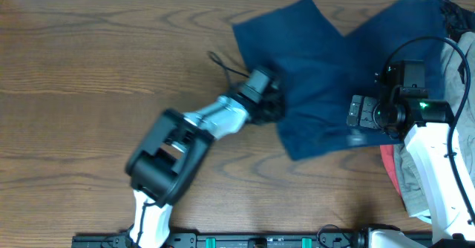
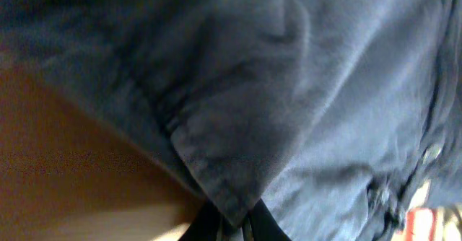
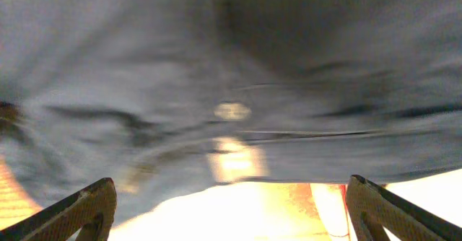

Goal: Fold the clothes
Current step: 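Drag the shorts leftward with the left gripper to spread them flat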

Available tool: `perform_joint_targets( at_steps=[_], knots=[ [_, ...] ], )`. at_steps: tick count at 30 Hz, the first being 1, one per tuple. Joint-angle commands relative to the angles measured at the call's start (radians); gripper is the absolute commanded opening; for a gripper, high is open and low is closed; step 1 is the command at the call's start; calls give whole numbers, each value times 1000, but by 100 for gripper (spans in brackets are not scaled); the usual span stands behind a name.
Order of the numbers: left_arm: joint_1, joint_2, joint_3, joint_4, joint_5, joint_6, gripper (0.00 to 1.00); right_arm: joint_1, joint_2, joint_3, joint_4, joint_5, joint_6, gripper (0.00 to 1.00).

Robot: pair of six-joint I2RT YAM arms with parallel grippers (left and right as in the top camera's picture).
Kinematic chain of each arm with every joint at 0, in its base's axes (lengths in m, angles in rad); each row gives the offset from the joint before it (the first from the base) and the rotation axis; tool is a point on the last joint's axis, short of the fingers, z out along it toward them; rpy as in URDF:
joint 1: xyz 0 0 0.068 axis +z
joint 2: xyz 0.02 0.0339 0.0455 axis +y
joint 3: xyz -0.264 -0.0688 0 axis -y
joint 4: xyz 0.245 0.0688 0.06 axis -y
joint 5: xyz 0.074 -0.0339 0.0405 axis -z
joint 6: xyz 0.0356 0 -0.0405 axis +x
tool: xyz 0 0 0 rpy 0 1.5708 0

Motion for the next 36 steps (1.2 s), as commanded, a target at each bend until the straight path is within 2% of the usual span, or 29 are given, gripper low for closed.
perform_joint_targets(
  at_steps=[1, 6, 7, 8, 10, 11, 14, 18, 21, 25, 34, 36],
  knots=[
    [162, -60, 5, -46, -77, 152, 6, -7, -6, 13, -1, 3, -11, 99],
    [414, -106, 83, -58, -79, 191, 6, -7, -6, 13, -1, 2, -2, 99],
    [458, -106, 104, -68, -65, 190, 10, -7, -6, 13, -1, -2, -2, 99],
    [497, -106, 118, -78, -37, 187, 37, -7, -6, 13, -1, -6, -2, 99],
    [553, -106, 124, -100, 47, 187, 95, -7, -6, 13, 0, -12, 0, 99],
    [573, -106, 124, -125, 92, 187, 98, -7, -6, 13, 2, -12, 0, 99],
    [600, -106, 124, -299, 165, 187, 98, -7, -6, 13, 5, -12, 0, 99],
    [575, -105, 121, -574, 168, 188, 98, -7, -6, 13, 7, -12, 0, 99],
    [534, -105, 101, -669, 164, 188, 98, -7, -6, 13, 6, -12, 0, 99],
    [459, -101, 47, -651, 148, 171, 98, -7, -6, 13, 6, -12, 0, 99],
    [335, -79, -5, -465, -69, 14, 97, -7, -6, 13, 3, -12, 0, 99],
    [332, -79, -5, -441, -80, -9, 75, -7, -6, 13, 3, -12, 0, 99]
  ],
)
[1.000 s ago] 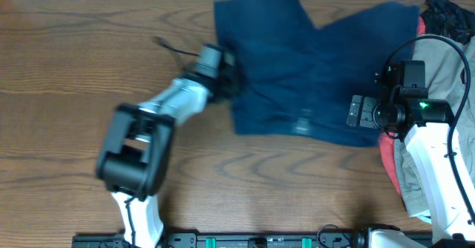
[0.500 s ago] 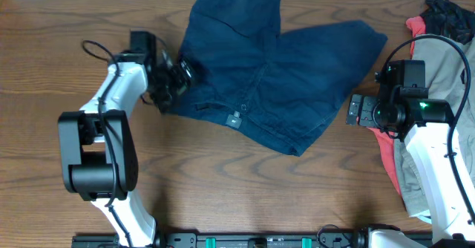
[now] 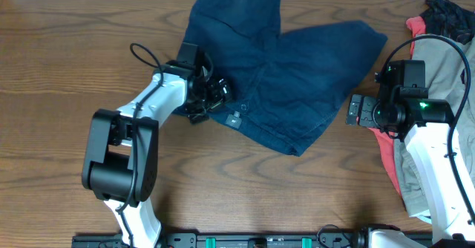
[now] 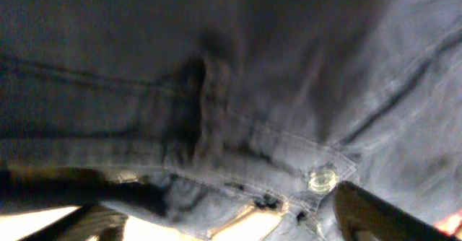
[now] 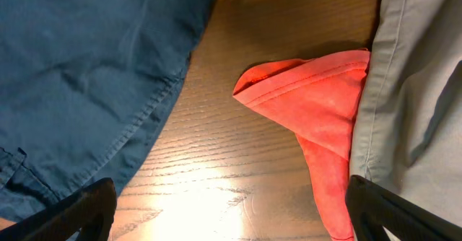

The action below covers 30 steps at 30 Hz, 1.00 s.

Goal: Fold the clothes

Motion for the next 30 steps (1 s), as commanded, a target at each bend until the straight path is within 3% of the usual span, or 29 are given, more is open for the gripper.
perform_joint_targets(
  at_steps=[1, 6, 7, 11, 17, 23, 24, 26, 27, 30],
  knots=[
    [-3, 29, -28, 18, -101, -75, 65, -7, -6, 13, -2, -2, 0, 99],
    [3, 29, -28, -3, -144, -88, 10, -7, -6, 13, -4, -2, 0, 99],
    [6, 29, -28, -19, -165, -88, 6, -7, -6, 13, -6, -2, 0, 99],
    [58, 26, -25, -85, -259, -83, 6, -7, -6, 13, -6, -1, -1, 99],
    [274, 17, 62, -119, -401, 32, 6, -7, -6, 13, -6, -2, 0, 99],
    [510, 17, 246, -183, -371, 60, 6, -7, -6, 13, -3, -47, 0, 99],
    [537, 17, 265, -198, -329, 60, 17, -7, -6, 13, -2, -56, 0, 99],
    [582, 17, 291, -252, -210, 60, 72, -7, -6, 13, -2, -78, 0, 99],
    [596, 17, 293, -286, -155, 60, 86, -7, -5, 13, -1, -93, 0, 99],
    [615, 17, 288, -456, -57, 64, 100, -7, 0, 12, 2, -167, 0, 99]
  ],
)
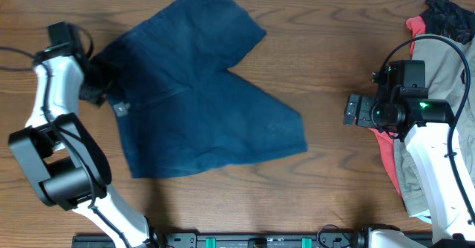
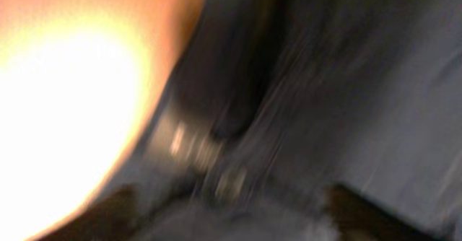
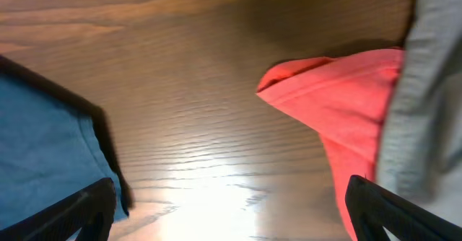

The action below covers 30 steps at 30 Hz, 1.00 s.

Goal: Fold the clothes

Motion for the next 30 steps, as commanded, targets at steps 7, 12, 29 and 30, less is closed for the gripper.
perform_joint_targets(
  at_steps=[7, 12, 29, 30],
  knots=[
    [-43, 3, -21, -345, -17, 88, 98, -4, 40, 11, 1, -255, 52, 99],
    [-86, -6, -21, -402, -85, 105, 98, 26, 80, 7, -5, -375, 68, 99],
    [-183, -6, -21, -370, -107, 106, 98, 290, 467, -16, 330, -354, 96, 92],
    [-183, -6, -21, -369, -107, 106, 98, 293, 488, -16, 356, -372, 98, 85]
  ],
)
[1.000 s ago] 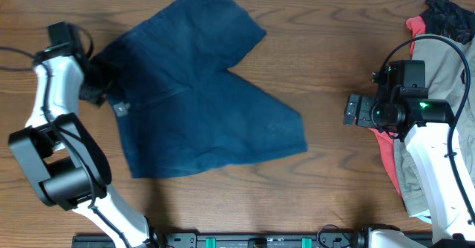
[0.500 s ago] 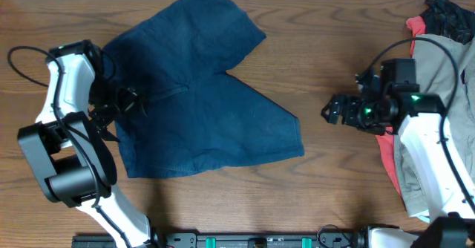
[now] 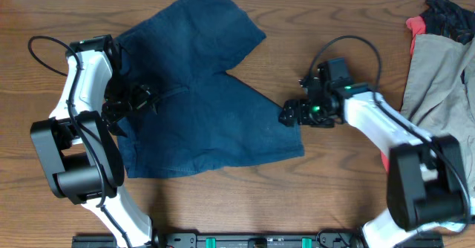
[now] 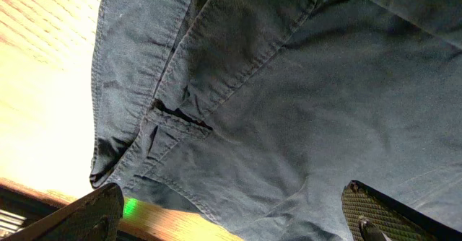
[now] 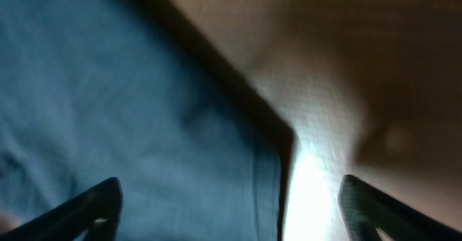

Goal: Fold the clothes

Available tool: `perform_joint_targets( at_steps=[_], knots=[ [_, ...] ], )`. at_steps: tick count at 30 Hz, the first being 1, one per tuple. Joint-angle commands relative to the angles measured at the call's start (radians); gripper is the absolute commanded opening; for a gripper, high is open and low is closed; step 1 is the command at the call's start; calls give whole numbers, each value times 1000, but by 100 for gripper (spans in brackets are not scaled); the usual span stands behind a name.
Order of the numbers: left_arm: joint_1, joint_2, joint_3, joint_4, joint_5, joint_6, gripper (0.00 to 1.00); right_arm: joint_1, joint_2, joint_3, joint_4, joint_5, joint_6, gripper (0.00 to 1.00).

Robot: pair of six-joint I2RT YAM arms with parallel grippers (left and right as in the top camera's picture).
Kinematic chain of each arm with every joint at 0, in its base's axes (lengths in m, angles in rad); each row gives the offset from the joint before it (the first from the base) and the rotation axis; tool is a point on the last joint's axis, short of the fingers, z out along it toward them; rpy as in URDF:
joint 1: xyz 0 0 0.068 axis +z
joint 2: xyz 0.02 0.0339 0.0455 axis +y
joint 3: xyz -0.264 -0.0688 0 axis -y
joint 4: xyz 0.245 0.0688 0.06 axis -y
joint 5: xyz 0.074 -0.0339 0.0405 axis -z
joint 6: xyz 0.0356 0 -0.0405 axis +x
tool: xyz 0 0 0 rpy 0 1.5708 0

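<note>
Navy shorts [image 3: 208, 107] lie spread flat on the left half of the wooden table [image 3: 341, 196], waistband to the left and legs to the back and right. My left gripper [image 3: 142, 99] hovers open over the waistband; in the left wrist view the shorts [image 4: 289, 89] fill the frame between the spread fingers of the gripper [image 4: 238, 223]. My right gripper [image 3: 291, 114] stands open at the right leg's hem. In the right wrist view the gripper [image 5: 234, 219] straddles the hem edge of the shorts [image 5: 144, 125], with nothing held.
A pile of other clothes sits at the far right: a beige garment [image 3: 438, 70], a red one [image 3: 415, 27] and a black one [image 3: 449, 10]. The table's back edge runs just behind the shorts.
My right gripper has moved left from beside the clothes pile to the right leg hem of the shorts. My left gripper has shifted right from the table's left edge onto the waistband. The shorts lie unchanged.
The shorts were bunched at the back right, my left gripper shut on a fold and my right open over them. Then they lay nearer the middle with my left gripper at the waistband. Then they were spread flat at the left, where both open grippers now meet them.
</note>
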Motion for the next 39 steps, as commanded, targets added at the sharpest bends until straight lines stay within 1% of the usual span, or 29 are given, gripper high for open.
perform_joint_targets(
  at_steps=[1, 2, 3, 5, 7, 9, 12, 17, 23, 26, 29, 35, 36, 37, 38, 39],
  knots=[
    [-1, -6, -6, -1, -16, 6, 98, 14, 65, -9, 50, -32, 23, 80],
    [-1, -6, -6, 0, -16, 6, 98, 14, 80, -9, 66, -56, 23, 73],
    [-2, -6, -6, 0, -16, 6, 98, 14, 90, -9, 74, -76, 23, 63],
    [-2, -6, -6, 0, -16, 6, 98, 14, 97, -9, 76, -82, 23, 38],
    [-2, -6, -6, 3, -15, 6, 98, 14, 95, -9, 76, -82, 11, 22],
    [-3, -6, -6, 8, -15, 6, 98, 7, 93, -8, 77, -81, -8, 2],
    [-14, -6, -6, 20, -15, 6, 98, -21, 93, -6, 84, -63, -8, 1],
    [-57, -6, -6, 42, -15, 6, 98, -145, 77, 12, 51, 81, 30, 1],
    [-109, -6, -6, 67, -15, 6, 98, -335, -8, 16, -110, 329, 72, 1],
    [-124, -6, -6, 76, -15, 6, 98, -409, -58, 16, -201, 405, 72, 1],
    [-131, -6, -6, 82, -14, 6, 98, -446, -98, 16, -275, 409, 71, 1],
    [-131, -6, -6, 88, 47, 3, 98, -431, -125, 16, -390, 397, 67, 1],
    [-132, -6, -7, 96, 61, 3, 98, -427, -125, 16, -398, 397, 61, 2],
    [-132, -6, -8, 107, 72, 3, 98, -422, -125, 16, -404, 397, 59, 6],
    [-134, -5, -11, 122, 79, 4, 98, -418, -125, 16, -407, 397, 59, 16],
    [-137, -5, -14, 140, 83, 7, 98, -415, -125, 16, -408, 397, 59, 30]
  ],
)
